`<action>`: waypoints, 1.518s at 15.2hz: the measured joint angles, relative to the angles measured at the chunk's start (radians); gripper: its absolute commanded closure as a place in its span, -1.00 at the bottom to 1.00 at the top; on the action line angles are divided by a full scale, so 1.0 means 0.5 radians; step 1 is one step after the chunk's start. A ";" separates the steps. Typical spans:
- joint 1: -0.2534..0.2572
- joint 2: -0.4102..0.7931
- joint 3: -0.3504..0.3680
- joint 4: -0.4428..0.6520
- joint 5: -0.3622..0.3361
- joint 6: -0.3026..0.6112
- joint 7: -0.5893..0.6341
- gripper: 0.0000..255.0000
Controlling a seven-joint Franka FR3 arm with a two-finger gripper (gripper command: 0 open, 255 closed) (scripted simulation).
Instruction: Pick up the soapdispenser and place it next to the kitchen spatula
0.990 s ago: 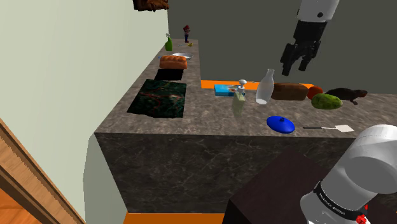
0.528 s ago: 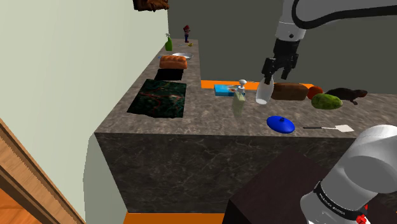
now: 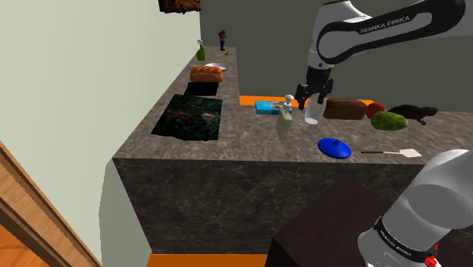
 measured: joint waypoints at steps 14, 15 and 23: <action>-0.101 1.027 -0.071 0.440 -0.163 0.653 0.210 -1.00; -0.108 1.078 -0.078 0.470 -0.170 0.676 0.216 -1.00; -0.130 1.255 -0.097 0.484 -0.190 0.848 0.236 -1.00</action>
